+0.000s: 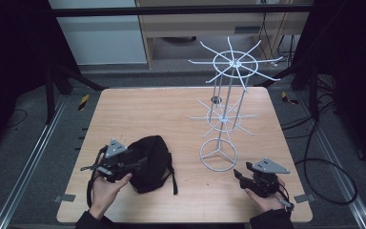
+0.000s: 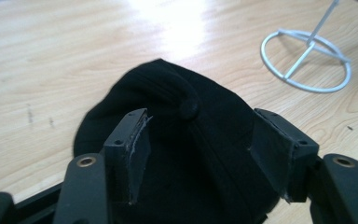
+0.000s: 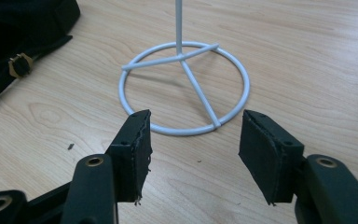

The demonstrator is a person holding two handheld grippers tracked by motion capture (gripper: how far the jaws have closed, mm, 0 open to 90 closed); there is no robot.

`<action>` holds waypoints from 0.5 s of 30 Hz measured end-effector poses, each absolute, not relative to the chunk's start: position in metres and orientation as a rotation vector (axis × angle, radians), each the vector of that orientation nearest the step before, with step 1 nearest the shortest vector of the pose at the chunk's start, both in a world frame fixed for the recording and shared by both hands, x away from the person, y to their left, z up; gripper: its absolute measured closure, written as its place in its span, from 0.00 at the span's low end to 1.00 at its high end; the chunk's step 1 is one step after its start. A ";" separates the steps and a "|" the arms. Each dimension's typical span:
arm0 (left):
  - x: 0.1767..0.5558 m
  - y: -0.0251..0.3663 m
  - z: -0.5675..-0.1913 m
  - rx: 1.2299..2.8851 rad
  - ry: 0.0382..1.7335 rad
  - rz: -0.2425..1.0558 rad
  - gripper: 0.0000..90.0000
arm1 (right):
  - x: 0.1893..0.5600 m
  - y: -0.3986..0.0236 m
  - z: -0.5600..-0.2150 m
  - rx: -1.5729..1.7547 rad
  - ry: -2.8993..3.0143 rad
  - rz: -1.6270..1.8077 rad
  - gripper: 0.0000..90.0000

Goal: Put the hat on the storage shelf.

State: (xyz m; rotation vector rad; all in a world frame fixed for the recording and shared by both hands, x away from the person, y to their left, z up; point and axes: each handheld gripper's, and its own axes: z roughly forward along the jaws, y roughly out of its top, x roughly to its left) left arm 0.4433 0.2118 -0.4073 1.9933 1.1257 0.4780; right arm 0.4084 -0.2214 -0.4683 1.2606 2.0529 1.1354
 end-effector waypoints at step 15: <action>0.469 0.204 -0.442 2.030 1.259 0.383 0.67 | 0.417 -0.221 -0.478 1.288 2.104 1.082 0.50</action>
